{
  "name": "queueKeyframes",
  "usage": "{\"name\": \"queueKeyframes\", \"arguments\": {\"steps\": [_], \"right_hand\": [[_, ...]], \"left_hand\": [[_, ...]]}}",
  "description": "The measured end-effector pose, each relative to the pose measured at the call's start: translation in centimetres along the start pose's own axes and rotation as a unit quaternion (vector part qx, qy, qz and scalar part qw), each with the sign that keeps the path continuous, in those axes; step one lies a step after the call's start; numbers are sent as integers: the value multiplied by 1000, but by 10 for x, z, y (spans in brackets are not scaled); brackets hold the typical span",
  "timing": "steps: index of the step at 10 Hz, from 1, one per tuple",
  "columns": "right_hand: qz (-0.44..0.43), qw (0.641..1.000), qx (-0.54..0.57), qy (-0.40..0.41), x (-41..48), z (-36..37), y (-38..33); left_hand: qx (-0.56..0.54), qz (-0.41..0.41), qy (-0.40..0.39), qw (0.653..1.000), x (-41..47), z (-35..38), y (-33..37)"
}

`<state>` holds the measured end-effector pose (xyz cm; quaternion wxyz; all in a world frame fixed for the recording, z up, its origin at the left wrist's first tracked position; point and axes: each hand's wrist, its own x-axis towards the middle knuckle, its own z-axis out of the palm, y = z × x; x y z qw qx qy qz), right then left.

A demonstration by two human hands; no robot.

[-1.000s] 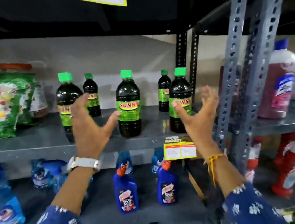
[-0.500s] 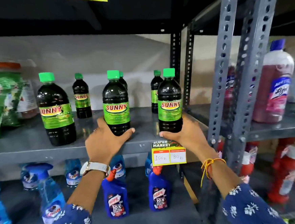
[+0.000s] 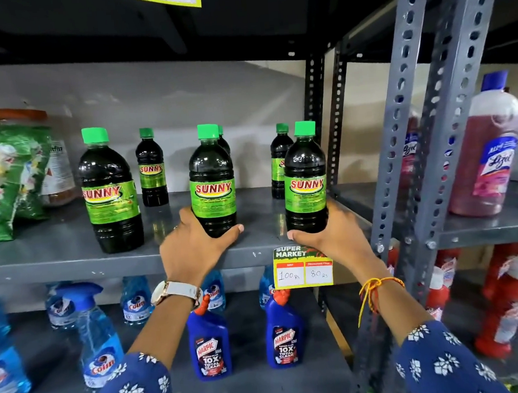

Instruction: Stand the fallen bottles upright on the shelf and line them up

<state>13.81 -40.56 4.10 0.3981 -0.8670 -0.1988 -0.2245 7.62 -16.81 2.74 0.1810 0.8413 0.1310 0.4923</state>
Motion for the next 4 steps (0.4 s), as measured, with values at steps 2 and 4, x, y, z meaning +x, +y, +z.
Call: {"name": "queueKeyframes", "arguments": {"steps": [2,4], "right_hand": [[6,1000,-11,1,-2,2,-1],[15,1000,7,-7,-4,-3,-11]], "left_hand": [[-2,-3,-11,1000,-1,-3,1],[-15,-17,-63,998,-1,-13,6]]}}
